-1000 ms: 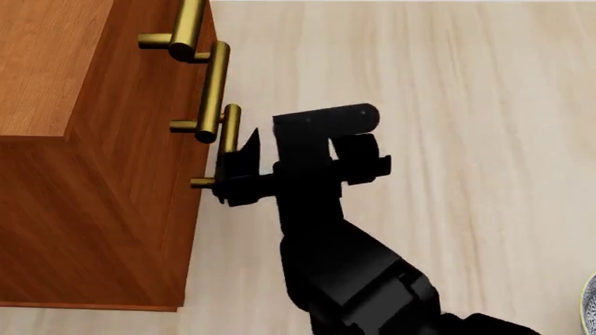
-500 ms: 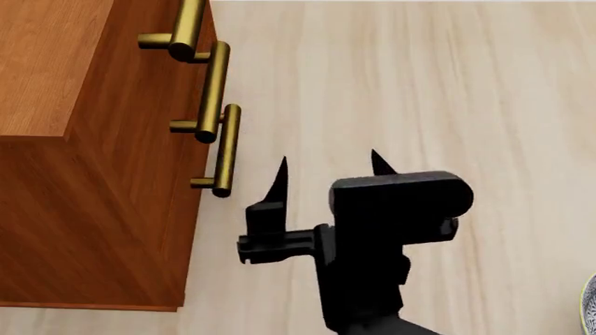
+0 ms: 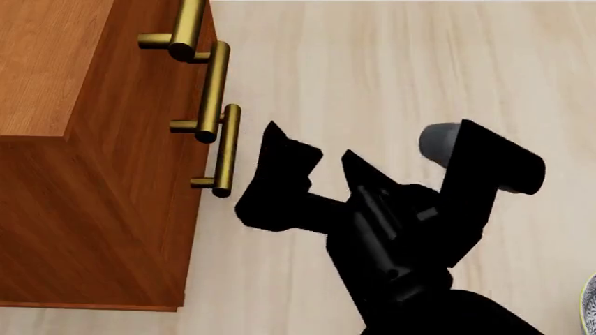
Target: Close the bottom drawer of the cabinet and open the top drawer.
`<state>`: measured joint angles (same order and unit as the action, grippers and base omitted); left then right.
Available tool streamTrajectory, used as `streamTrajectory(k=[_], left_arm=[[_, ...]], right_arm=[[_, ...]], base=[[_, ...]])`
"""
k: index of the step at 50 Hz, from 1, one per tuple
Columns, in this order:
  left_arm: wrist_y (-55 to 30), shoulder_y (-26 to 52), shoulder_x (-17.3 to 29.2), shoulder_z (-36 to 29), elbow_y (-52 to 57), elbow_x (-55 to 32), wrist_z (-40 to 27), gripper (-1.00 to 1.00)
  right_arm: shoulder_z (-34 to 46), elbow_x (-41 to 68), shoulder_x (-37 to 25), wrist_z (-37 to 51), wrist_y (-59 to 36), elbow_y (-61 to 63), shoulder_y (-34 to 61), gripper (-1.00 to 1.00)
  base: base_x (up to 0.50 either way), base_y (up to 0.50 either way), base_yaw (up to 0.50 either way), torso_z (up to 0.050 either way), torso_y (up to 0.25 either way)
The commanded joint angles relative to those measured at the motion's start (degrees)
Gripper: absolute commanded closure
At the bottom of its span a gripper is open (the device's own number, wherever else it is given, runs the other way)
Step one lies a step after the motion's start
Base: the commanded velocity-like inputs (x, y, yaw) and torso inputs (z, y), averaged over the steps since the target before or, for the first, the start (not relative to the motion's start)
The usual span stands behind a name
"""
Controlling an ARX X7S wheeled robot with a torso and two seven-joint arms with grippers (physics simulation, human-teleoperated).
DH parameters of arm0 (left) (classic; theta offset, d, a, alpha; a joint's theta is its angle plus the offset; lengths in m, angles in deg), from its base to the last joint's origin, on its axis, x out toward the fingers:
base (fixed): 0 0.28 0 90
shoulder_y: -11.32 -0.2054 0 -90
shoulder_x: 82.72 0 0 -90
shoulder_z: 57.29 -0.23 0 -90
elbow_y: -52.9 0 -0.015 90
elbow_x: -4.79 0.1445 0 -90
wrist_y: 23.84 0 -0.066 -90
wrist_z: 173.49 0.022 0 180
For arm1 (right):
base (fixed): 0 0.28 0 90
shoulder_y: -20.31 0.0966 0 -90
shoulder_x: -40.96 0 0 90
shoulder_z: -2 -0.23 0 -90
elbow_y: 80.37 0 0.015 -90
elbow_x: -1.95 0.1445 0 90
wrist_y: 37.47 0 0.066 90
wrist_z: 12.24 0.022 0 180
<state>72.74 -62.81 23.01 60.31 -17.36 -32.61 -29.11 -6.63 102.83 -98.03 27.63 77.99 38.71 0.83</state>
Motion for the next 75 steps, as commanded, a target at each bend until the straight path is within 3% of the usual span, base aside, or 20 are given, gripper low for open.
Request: streamTrajectory(k=[1, 10, 25, 56, 75], left_arm=[[-0.2, 0.0, 0.2, -0.3, 0.1, 0.1, -0.3, -1.00], [0.1, 0.0, 0.2, -0.4, -0.1, 0.3, -0.4, -1.00], [0.1, -0.1, 0.4, -0.4, 0.0, 0.2, -0.7, -1.00], [0.5, -0.3, 0.7, -0.9, -0.1, 0.4, -0.8, -1.00], [0.5, -0.2, 0.9, -1.2, -0.1, 0.4, -1.0, -1.00]], right_arm=[[-7.6, 25.9, -2.3, -8.0, -1.5, 3.2, 4.1, -1.00], [-12.6, 39.0, -0.8, -10.1, -7.0, 0.0, 9.3, -1.00], [-18.8, 56.3, 5.3, -17.4, -12.8, -13.3, 8.9, -1.00], [-16.8, 60.4, 19.8, -21.1, -25.8, -37.0, 11.7, -1.00], [-15.4, 59.6, 23.5, -20.3, -28.3, -42.7, 12.8, -1.00]], base=[[0.00, 0.00, 0.00, 0.000, 0.000], [0.00, 0.00, 0.00, 0.000, 0.000], [0.00, 0.00, 0.00, 0.000, 0.000], [0.00, 0.00, 0.00, 0.000, 0.000], [0.00, 0.00, 0.00, 0.000, 0.000]])
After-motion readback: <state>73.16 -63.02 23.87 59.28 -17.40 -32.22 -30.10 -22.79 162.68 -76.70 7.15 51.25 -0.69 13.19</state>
